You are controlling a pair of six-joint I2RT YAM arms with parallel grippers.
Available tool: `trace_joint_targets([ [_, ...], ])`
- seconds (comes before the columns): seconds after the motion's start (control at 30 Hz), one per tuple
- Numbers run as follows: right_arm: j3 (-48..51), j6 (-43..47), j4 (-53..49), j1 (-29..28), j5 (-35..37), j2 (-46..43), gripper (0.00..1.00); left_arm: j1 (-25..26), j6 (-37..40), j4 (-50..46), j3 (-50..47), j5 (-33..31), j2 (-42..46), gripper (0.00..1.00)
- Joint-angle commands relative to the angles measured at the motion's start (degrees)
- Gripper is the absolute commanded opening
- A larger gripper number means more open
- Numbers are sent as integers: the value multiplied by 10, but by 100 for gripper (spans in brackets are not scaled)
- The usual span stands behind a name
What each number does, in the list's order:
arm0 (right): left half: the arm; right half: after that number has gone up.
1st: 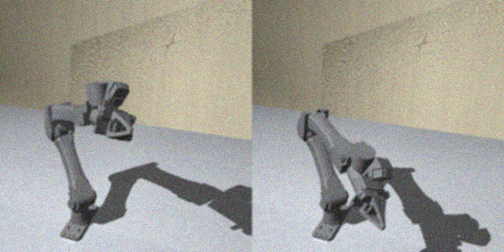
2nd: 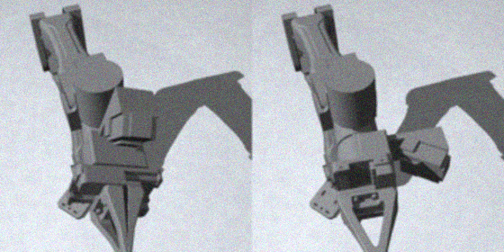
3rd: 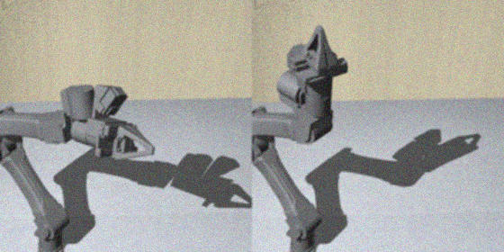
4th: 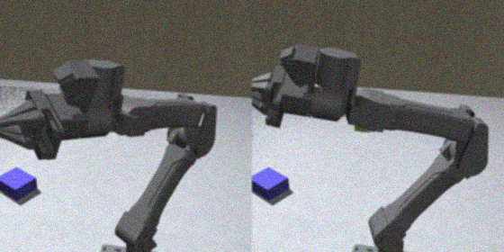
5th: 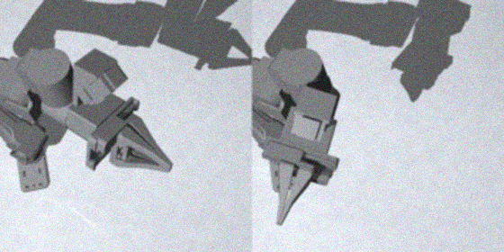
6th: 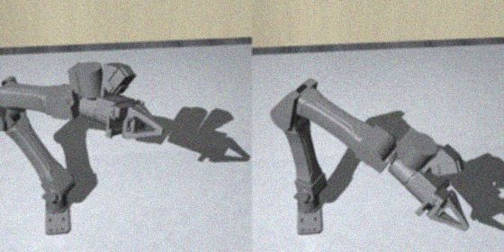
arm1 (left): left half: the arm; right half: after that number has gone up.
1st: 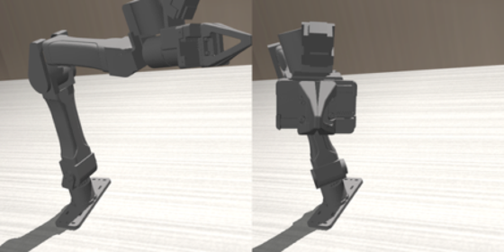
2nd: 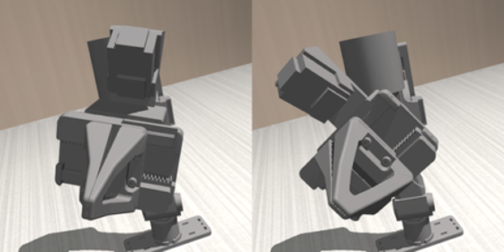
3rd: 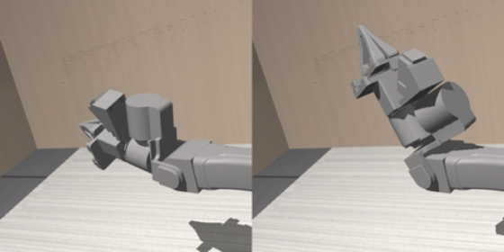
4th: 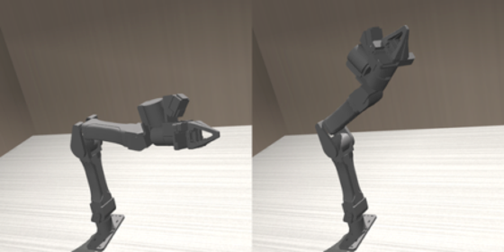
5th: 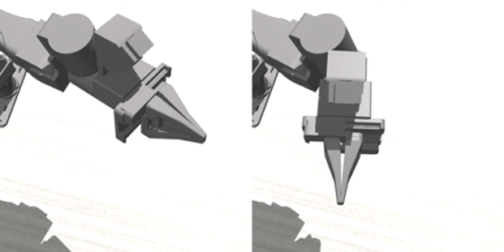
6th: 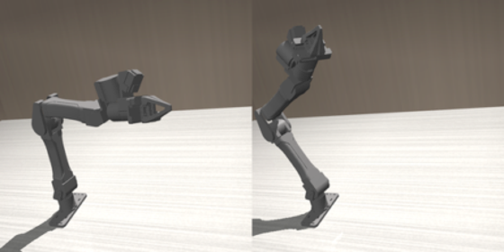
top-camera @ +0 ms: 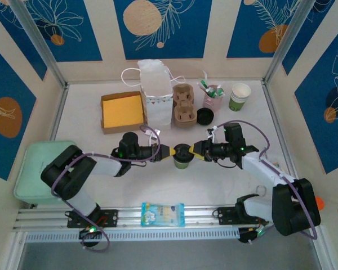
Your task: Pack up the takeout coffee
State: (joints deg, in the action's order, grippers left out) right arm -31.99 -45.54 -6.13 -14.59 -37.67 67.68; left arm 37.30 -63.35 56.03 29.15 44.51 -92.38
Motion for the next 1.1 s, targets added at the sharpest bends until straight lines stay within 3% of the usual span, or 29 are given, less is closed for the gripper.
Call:
trace_joint_targets([
  [0.0, -7, 16, -41, -5, 29, 11, 33, -1, 29, -7, 12, 9, 18, 32],
  [0.47, -17, 29, -69, -17, 61, 13, 36, -1, 96, -126, 26, -7, 62, 37],
  [0.83, -21, 30, -78, -17, 67, 10, 37, 0, 107, -138, 23, -15, 60, 38],
  [1.07, -26, 34, -83, -22, 70, 12, 43, -1, 120, -159, 28, -20, 63, 39],
])
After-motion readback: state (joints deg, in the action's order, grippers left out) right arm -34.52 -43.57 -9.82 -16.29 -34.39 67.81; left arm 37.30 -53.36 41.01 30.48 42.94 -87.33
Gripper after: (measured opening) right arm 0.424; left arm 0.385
